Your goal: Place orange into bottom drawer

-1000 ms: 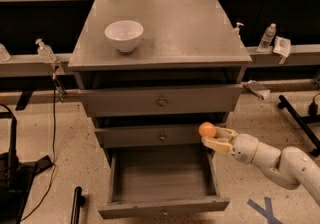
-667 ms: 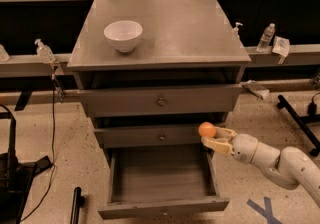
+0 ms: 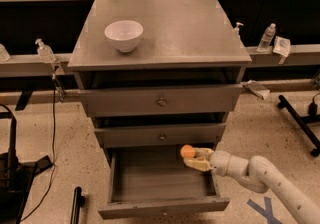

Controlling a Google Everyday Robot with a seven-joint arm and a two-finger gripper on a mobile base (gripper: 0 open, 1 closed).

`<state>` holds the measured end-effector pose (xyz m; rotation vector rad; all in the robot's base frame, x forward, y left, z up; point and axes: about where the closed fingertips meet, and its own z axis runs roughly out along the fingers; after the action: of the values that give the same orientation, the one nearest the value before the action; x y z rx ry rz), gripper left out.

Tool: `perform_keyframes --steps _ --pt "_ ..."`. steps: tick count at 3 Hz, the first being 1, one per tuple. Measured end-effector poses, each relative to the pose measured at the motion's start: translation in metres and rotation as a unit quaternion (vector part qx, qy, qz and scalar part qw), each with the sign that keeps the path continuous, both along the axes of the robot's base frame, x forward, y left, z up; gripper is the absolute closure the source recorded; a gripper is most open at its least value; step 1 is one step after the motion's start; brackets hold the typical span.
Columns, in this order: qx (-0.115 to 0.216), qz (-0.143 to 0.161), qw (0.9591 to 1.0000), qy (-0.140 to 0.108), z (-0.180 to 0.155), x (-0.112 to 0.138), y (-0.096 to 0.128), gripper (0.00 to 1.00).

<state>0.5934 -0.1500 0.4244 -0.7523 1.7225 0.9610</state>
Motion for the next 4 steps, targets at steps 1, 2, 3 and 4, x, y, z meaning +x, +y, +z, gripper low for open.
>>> perform_keyframes --steps 1,2,3,4 --pt "-0.042 0.003 0.999 0.018 -0.044 0.005 0.008 1.0" --pt "-0.046 0.003 0.9988 0.019 -0.048 0.006 0.01 1.0" --pt "-0.072 0.002 0.9972 0.02 -0.055 0.008 0.013 1.0" --pt "-0.128 -0.038 0.989 0.063 -0.12 0.027 -0.005 1.0"
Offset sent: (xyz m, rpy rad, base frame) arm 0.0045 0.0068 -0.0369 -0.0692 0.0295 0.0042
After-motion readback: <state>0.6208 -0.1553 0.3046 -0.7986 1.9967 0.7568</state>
